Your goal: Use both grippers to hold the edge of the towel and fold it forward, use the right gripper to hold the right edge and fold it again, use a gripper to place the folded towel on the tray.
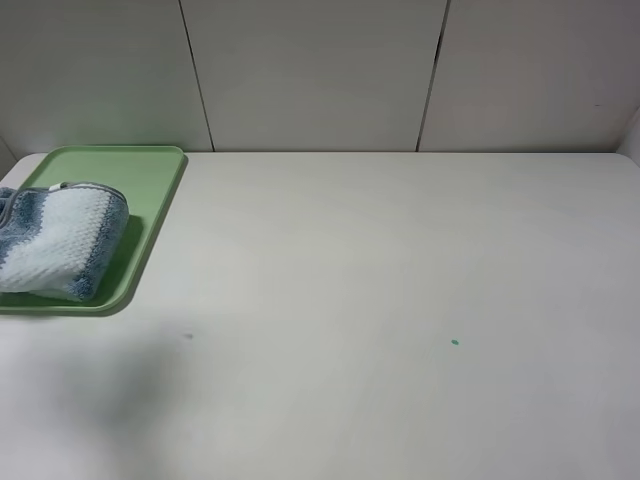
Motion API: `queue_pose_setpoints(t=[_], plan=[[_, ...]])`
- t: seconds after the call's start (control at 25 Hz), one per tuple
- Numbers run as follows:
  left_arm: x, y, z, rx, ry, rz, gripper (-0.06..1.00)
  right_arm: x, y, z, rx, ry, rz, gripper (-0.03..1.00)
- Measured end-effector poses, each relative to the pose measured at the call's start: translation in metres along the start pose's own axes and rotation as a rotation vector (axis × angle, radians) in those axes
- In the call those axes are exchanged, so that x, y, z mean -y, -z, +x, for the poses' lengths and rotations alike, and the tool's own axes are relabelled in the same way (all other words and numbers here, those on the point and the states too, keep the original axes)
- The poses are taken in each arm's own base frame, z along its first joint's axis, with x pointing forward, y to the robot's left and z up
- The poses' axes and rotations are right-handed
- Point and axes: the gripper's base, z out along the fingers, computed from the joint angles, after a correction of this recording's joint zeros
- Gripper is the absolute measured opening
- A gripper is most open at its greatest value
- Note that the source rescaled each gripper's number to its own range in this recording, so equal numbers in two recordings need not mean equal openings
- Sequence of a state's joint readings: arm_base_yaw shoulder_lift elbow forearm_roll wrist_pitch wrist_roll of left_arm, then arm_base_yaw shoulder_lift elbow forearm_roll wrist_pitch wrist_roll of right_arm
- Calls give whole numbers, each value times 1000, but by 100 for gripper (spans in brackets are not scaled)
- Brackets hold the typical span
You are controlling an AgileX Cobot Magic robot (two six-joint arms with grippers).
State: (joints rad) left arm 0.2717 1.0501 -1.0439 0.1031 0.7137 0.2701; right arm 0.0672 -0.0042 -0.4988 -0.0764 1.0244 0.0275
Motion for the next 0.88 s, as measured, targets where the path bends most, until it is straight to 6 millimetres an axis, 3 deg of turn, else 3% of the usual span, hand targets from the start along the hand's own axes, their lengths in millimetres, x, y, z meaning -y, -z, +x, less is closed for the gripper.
queue_pose_setpoints(t=[0.28, 0.52, 0.88], plan=[[12, 46, 24, 50, 25, 30, 100, 0, 0, 0, 0, 0, 0, 100], [35, 70, 86, 117, 32, 64, 100, 0, 0, 0, 0, 0, 0, 100], [64, 80, 153, 147, 68, 182, 100, 0, 0, 0, 0, 0, 0, 100]])
